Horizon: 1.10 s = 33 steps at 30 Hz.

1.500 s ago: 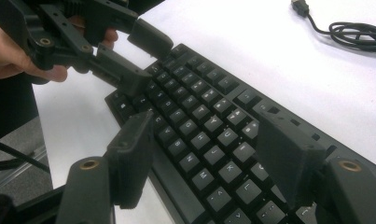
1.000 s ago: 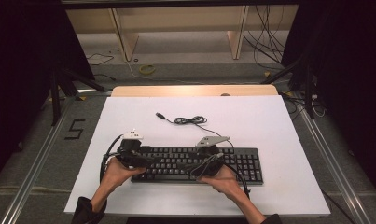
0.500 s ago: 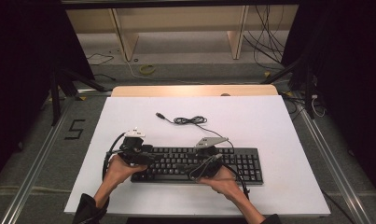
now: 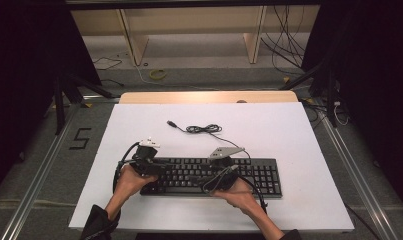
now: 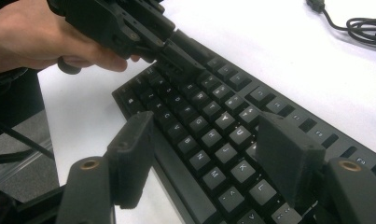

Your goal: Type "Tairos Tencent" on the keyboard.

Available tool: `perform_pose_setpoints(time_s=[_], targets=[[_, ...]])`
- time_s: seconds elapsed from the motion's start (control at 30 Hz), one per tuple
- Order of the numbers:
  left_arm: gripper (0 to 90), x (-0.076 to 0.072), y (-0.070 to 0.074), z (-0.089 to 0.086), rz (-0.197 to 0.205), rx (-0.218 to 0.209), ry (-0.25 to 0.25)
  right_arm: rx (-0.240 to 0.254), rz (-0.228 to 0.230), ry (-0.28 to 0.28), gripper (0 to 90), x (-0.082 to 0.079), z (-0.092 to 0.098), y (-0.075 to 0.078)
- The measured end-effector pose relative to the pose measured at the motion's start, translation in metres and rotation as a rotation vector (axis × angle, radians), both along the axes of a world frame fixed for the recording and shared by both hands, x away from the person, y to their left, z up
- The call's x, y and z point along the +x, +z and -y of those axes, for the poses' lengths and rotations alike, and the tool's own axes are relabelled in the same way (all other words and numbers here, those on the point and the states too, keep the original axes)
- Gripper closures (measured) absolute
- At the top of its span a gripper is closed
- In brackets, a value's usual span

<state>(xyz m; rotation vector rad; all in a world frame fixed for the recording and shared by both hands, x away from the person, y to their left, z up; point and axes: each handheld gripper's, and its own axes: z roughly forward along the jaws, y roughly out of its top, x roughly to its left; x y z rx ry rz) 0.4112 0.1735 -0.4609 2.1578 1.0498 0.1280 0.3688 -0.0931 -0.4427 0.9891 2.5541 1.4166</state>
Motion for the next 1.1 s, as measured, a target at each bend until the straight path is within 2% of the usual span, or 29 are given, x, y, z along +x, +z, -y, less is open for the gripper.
perform_pose_setpoints(time_s=[0.23,0.4,0.7,0.8,0.87,1.1], targets=[[85.5,-0.001,-0.004,0.003,-0.014,0.041,-0.026,-0.002,-0.001,0.001,38.0,0.000,0.000,0.000],[88.9,-0.001,-0.006,0.004,-0.020,0.043,-0.026,-0.002,-0.005,0.001,38.0,0.000,0.000,0.000],[89.1,-0.002,-0.008,0.004,-0.022,0.049,-0.029,-0.004,-0.004,-0.001,38.0,0.000,-0.001,0.000],[88.8,-0.002,-0.005,0.004,-0.016,0.029,-0.027,-0.005,-0.004,-0.002,38.1,0.000,0.000,-0.001],[85.2,-0.003,-0.003,0.003,-0.011,0.026,-0.030,-0.002,-0.006,-0.003,38.1,0.000,-0.001,-0.001],[70.6,-0.007,0.003,0.000,-0.011,-0.030,-0.036,-0.003,-0.003,-0.001,38.5,-0.001,-0.002,-0.001]])
